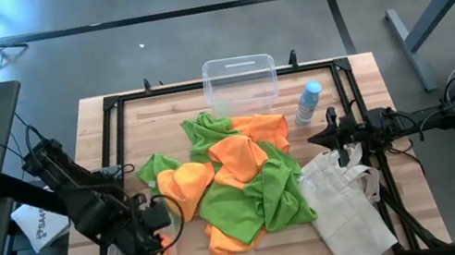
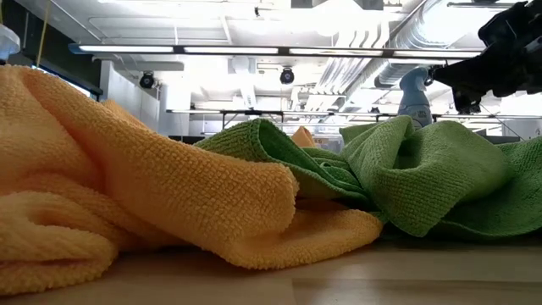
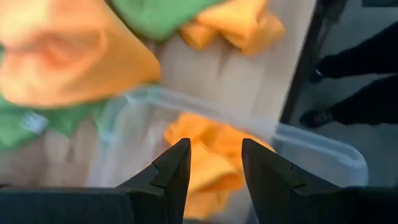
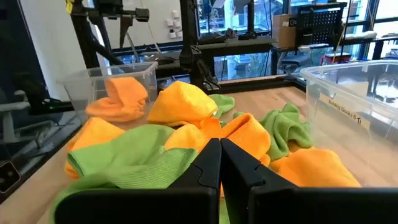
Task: Sort microfiber towel by color & place in baskets
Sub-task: Put the green microfiber towel into the top transparent bin
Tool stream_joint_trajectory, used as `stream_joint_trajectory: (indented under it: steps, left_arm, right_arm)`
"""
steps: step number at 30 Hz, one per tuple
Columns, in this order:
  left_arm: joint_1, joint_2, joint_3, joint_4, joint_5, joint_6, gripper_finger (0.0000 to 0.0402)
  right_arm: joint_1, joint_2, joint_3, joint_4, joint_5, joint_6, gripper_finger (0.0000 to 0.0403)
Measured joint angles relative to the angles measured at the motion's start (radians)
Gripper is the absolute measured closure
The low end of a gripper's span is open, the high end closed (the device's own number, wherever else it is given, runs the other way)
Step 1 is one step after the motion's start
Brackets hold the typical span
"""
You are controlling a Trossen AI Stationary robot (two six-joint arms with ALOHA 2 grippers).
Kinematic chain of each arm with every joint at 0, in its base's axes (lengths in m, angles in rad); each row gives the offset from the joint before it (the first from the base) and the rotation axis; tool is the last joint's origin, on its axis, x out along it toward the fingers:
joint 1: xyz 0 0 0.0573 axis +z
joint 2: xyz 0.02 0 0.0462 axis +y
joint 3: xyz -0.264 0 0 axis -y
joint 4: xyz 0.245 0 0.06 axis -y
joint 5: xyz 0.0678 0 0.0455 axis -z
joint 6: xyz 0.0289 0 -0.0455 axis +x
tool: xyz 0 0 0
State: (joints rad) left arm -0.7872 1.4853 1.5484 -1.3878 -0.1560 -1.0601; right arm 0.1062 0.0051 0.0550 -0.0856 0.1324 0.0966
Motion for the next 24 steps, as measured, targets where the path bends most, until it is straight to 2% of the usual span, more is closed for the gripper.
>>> stream_joint_trajectory:
  steps: [7,13,20,24]
  left_arm:
    - [0.126,0.0,0.006,-0.009,-0.1,0.198,0.0268]
    - [0.228,-0.037,-0.011,-0.007,-0.187,0.442,0.0268]
    - [0.357,-0.201,-0.143,0.082,-0.25,0.61,0.0268]
    - [0.423,-0.316,-0.269,0.237,-0.249,0.708,0.0268]
  right_arm:
    - [0.0,0.004,0.019,-0.005,0.041,0.058,0.0402]
    - [0.0,0.095,0.22,-0.055,0.127,-0.038,0.0402]
    - [0.0,0.443,0.59,-0.333,0.152,-0.036,0.0403]
    - [0.0,0.7,0.811,-0.515,0.178,0.113,0.0403]
